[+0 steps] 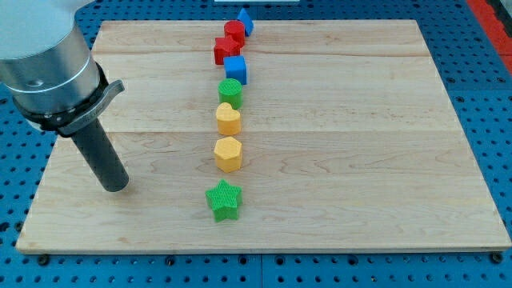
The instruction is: Point your arm towards center left
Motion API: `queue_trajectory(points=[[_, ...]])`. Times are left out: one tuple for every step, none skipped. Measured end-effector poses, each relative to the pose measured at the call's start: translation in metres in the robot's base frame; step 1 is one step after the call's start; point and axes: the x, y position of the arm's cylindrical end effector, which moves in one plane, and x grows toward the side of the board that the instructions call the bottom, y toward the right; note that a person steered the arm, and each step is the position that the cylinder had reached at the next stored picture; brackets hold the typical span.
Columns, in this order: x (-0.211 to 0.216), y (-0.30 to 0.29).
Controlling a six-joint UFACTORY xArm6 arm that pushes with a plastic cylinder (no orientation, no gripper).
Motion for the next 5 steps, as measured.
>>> queue_trajectory(points=[[-0.008,0.000],[-0.017,0.000],[-0.026,0.000],[-0.035,0.000],[-0.034,-0.008]])
